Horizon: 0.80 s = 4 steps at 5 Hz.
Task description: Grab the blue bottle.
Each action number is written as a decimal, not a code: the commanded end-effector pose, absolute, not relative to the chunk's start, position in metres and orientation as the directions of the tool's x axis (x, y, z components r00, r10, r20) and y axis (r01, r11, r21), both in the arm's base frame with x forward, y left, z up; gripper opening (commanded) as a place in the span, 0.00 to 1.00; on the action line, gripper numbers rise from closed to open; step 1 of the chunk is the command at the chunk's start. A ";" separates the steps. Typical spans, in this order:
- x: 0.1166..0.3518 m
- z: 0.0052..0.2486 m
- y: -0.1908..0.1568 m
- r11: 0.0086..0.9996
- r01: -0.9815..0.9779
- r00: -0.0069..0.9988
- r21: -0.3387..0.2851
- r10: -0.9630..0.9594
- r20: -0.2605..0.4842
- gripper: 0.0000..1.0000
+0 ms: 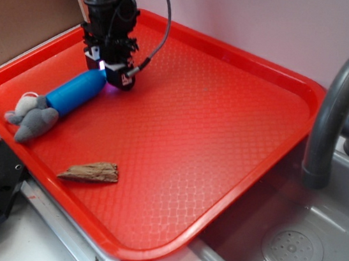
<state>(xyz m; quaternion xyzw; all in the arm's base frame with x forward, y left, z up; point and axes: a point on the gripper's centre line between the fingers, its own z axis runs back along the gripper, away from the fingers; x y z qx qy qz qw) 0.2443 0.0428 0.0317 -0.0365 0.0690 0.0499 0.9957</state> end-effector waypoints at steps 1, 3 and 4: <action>0.270 0.139 0.043 0.993 -0.099 0.990 -0.061 0.104 0.091 0.00; 0.243 0.210 0.037 0.987 -0.125 0.968 -0.102 0.143 0.204 0.00; 0.239 0.212 0.028 0.993 -0.017 0.962 -0.121 0.050 0.269 0.00</action>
